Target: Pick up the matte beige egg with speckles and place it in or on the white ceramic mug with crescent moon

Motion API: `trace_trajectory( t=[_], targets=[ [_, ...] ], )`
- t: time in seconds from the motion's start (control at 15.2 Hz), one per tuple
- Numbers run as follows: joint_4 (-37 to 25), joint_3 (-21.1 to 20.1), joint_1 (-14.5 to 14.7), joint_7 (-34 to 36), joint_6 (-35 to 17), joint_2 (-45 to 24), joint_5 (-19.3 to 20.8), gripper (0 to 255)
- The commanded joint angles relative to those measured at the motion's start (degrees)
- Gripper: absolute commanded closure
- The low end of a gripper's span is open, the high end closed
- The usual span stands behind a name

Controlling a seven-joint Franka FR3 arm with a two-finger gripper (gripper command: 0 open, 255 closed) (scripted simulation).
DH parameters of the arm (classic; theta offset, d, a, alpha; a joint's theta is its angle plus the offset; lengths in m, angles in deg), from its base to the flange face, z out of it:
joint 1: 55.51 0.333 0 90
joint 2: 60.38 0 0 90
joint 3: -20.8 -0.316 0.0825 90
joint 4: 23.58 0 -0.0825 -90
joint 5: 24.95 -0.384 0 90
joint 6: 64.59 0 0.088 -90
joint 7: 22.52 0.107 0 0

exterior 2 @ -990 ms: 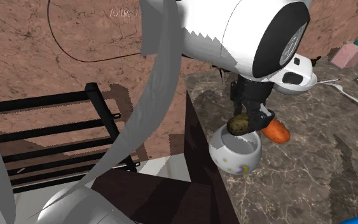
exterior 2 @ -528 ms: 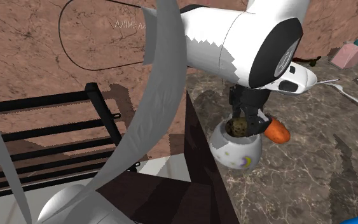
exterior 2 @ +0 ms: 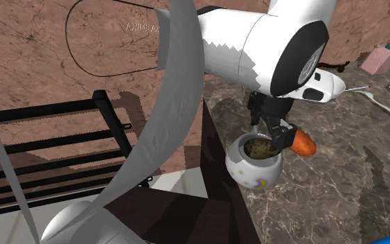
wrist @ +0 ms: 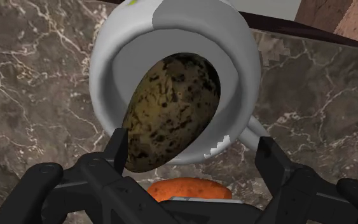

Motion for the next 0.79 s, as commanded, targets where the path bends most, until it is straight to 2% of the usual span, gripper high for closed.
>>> trace_trajectory(
  t=[0.0, 0.26, 0.73],
  targets=[
    [0.0, 0.0, 0.0, 0.0, 0.0, 0.0, 0.0, 0],
    [-6.2, -1.2, 0.4, -0.2, 7.5, 1.3, -0.8, 0],
    [-6.2, -1.2, 0.4, -0.2, 7.5, 1.3, -0.8, 0]
  ],
)
